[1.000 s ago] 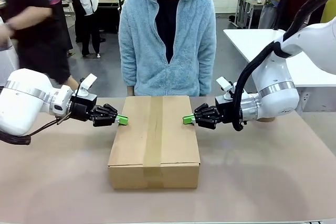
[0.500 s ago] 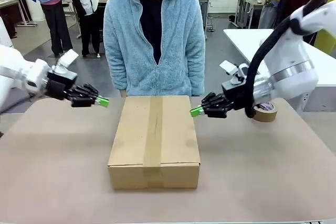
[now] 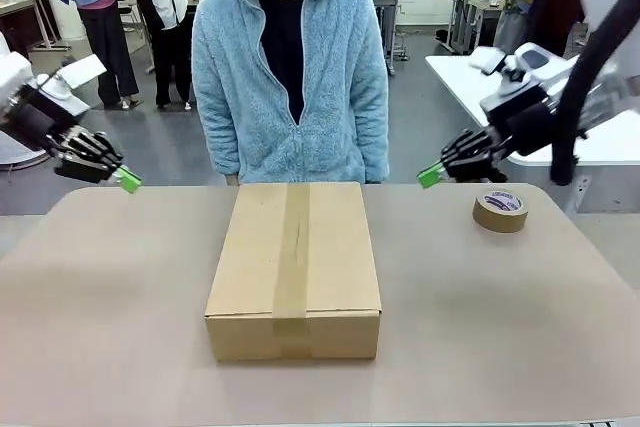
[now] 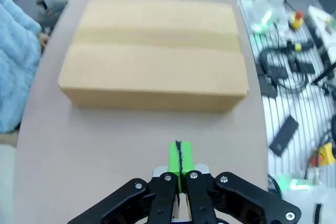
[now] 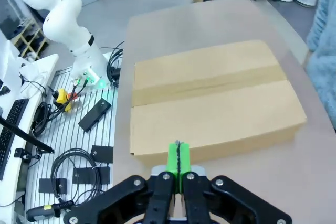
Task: Wrap the clocks to prevent damage.
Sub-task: After the human seals the box with tape, release both hands from the side flaps of the Package Box.
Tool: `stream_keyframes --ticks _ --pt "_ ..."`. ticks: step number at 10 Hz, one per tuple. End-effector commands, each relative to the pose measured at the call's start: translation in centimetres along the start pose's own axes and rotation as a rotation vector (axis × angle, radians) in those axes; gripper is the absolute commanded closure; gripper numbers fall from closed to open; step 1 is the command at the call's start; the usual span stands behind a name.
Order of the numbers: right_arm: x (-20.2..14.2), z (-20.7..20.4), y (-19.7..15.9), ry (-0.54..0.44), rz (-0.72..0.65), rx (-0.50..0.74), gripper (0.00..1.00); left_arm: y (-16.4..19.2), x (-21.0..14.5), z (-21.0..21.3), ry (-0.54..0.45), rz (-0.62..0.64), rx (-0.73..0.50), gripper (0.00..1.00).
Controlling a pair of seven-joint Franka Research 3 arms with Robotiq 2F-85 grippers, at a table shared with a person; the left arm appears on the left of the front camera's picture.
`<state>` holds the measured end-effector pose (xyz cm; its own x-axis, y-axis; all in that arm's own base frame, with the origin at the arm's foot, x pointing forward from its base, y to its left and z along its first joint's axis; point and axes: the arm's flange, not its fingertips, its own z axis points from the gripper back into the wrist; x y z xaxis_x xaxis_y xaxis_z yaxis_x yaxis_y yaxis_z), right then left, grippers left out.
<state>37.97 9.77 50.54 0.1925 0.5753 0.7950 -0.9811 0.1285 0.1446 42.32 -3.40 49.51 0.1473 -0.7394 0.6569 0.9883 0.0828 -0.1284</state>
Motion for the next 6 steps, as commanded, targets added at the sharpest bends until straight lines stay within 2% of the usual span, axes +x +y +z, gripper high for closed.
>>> stream_keyframes --ticks 1,2,3,4,6 --pt "0.1 0.8 2.1 0.033 -0.059 -0.066 0.99 -1.6 1.2 1.2 0.118 0.043 -0.017 1.0" --pt "-0.1 1.0 2.0 0.038 -0.076 -0.068 0.99 -2.4 1.5 1.4 0.145 0.047 0.004 1.0" --pt "0.9 1.2 1.4 0.008 -0.015 -0.035 0.99 -2.8 1.2 0.8 0.129 0.033 0.004 1.0" --pt "0.9 1.2 1.4 0.008 -0.015 -0.035 0.99 -1.5 0.8 1.4 0.11 0.031 0.006 1.0" --pt "0.9 1.2 1.4 0.008 -0.015 -0.035 0.99 -1.5 0.8 1.4 0.11 0.031 0.006 1.0"
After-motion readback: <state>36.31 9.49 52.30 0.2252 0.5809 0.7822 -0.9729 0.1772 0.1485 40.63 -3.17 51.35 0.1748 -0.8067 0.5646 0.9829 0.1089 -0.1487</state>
